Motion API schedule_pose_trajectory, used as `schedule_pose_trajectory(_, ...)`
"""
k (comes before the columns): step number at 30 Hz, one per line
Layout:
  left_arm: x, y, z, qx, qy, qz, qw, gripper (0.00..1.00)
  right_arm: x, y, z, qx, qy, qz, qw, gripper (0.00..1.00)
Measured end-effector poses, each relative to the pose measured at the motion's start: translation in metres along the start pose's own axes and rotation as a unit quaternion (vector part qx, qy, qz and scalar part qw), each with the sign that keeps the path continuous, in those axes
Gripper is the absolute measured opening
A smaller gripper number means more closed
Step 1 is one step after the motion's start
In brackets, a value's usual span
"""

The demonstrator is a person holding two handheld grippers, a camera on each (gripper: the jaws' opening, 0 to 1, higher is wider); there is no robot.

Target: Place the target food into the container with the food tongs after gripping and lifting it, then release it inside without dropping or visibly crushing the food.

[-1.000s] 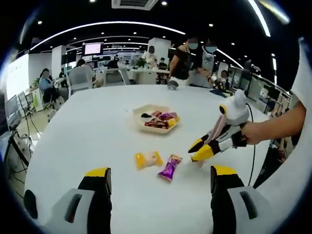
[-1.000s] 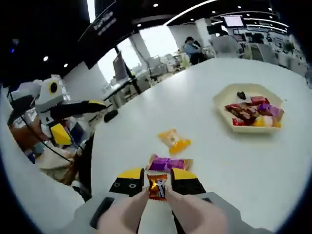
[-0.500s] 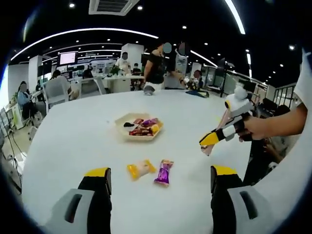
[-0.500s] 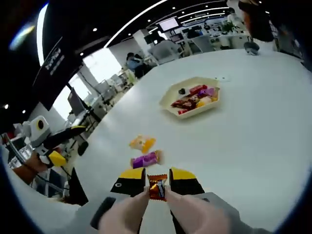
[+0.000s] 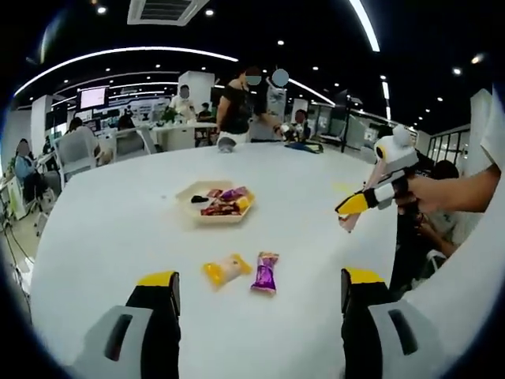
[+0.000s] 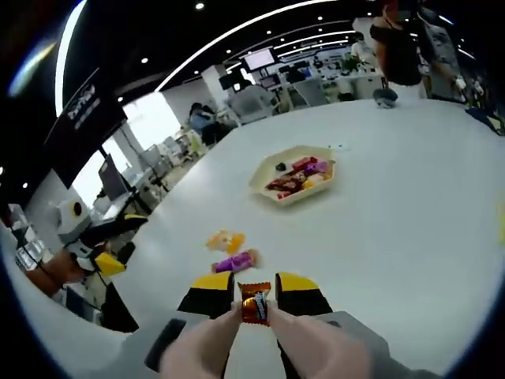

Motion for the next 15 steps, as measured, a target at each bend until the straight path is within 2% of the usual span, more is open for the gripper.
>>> schedule_pose_trajectory(3, 0.005, 0.002, -0.002, 0.002, -0.012, -0.007, 0.9999, 0.84, 0.004, 0.001, 0.0, 0.0, -0.006, 0.006, 1.0, 0.19)
schedule_pose_trajectory(8, 0.003, 0.001, -0.002, -0.002, -0.012, -0.01, 0.9999, 0.83, 0.005, 0.006, 0.0, -0.002, -0.007, 0.007, 1.0, 0.19)
schedule_pose_trajectory(13, -0.002, 0.002, 0.0, 0.002, -0.007, -0.005, 1.0, 0.84, 0.008, 0.02, -0.005, -0.001, -0.004, 0.008, 1.0, 0.2)
schedule_pose_trajectory(15, -0.004, 0.002, 0.001, 0.003, -0.004, -0.004, 1.0, 0.84, 0.008, 0.027, -0.008, 0.0, -0.002, 0.024, 0.9997, 0.2)
Point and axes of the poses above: the point that each gripper's makers call its tool centre point, and the gripper's own axes: z roughly backward along the fingers, x roughly to its right, y roughly out of its top, the point moved 1 cm from there along z, roughly backward along the fingers, and after that the axes turned 3 degrees about x, right-handed, at the moved point
